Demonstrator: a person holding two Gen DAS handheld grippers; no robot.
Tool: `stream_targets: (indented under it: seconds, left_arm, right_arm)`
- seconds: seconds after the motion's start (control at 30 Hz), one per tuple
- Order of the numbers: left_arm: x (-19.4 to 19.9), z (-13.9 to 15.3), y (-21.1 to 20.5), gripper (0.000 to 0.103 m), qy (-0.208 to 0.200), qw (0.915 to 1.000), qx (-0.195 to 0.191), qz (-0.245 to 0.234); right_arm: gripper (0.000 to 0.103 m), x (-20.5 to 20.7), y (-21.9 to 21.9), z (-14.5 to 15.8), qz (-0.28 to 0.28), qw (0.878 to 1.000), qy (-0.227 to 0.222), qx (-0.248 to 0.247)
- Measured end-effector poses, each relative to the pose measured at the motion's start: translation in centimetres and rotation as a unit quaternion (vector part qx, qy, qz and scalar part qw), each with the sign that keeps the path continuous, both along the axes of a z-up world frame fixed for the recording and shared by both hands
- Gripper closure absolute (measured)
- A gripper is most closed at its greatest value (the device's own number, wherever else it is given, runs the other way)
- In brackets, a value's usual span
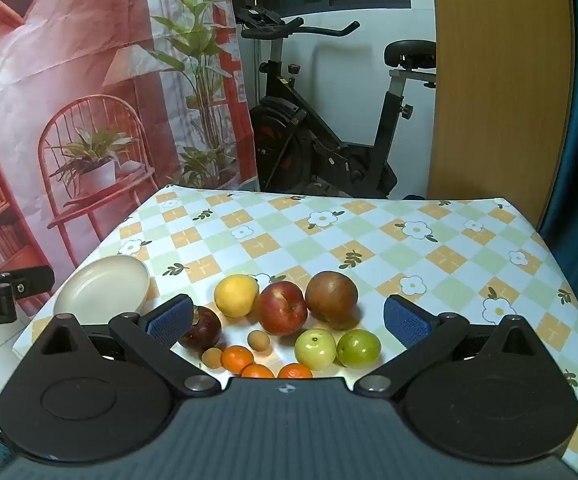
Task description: Organize fruits
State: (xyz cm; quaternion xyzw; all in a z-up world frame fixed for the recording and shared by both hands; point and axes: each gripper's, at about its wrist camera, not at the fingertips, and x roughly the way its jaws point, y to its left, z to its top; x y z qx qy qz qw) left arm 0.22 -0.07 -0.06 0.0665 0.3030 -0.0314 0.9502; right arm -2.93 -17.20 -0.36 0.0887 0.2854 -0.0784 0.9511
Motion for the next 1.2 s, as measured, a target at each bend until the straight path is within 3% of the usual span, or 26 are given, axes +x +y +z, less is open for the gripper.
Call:
stream_targets:
  seconds: [0.07,0.13,0.33,1.2]
  left_arm:
    - [0.9,0.2,0.7,0.000,0.008,0.9999,-0.012,0.006]
    - [0.0,0.3,0.6,0.000,-0.015,0.9999,-0.002,0.005]
    - [-0.6,0.2,0.0,0.000,-0.028,0.9995,0.009,0.008]
    - [-0.7,0.3,0.2,0.001,-0.032,0.9993,-0.002,0.017]
  right_arm:
    - [0.000,0.0,0.0,0.0,0.001,1.000,0.000,0.000]
    - [0.000,0.0,0.0,0.0,0.001,1.000,0.002,0.000]
    - [0.000,0.1,0.1,0.1,-0.001,1.000,0.004,-0.004]
    - [0.000,0.0,0.4,0.5,0.004,1.000,0.000,-0.014]
